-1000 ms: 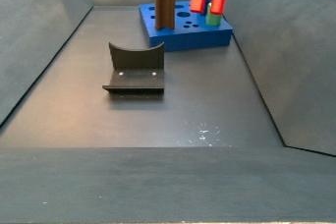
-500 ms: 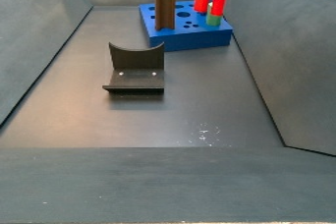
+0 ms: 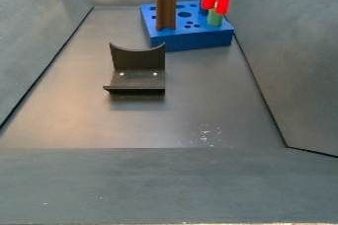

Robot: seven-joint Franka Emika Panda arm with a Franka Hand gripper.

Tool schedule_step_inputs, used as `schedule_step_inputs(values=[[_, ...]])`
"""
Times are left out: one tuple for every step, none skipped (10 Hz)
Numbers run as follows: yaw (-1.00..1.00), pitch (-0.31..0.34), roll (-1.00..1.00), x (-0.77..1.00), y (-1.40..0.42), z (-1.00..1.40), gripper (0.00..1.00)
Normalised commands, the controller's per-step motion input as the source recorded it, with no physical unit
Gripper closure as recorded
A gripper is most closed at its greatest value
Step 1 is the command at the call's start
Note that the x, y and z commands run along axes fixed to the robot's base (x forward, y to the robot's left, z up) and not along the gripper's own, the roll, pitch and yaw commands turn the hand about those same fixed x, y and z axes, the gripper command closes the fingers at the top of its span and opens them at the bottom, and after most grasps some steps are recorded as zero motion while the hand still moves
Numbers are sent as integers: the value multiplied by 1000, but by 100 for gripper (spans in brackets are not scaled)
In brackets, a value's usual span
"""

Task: Pick up the square-circle object. Move up. Place the square-circle object on the fixture. Regrasp the square-circle object. Rotate the square-circle object. Move to above the board. Insert the square-circle object.
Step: Rotate the square-circle object.

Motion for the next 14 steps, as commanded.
schedule_step_inputs(values=[[-1000,15,-26,-77,31,22,100],[-1000,15,-27,-64,23,24,100],[-1000,16,-30,-50,20,21,100],[-1000,16,-32,-38,19,20,100],[-1000,18,-34,-31,19,17,100],[-1000,18,-36,-28,18,16,100],[-1000,20,-39,-27,18,17,100],[-1000,21,-41,-26,18,18,100],[-1000,22,-44,-26,18,18,100],[-1000,24,-47,-25,18,18,100],[-1000,26,-51,-25,18,19,100],[-1000,28,-55,-25,18,19,100],[-1000,32,-62,-24,18,19,100],[-1000,35,-69,-24,18,20,100]])
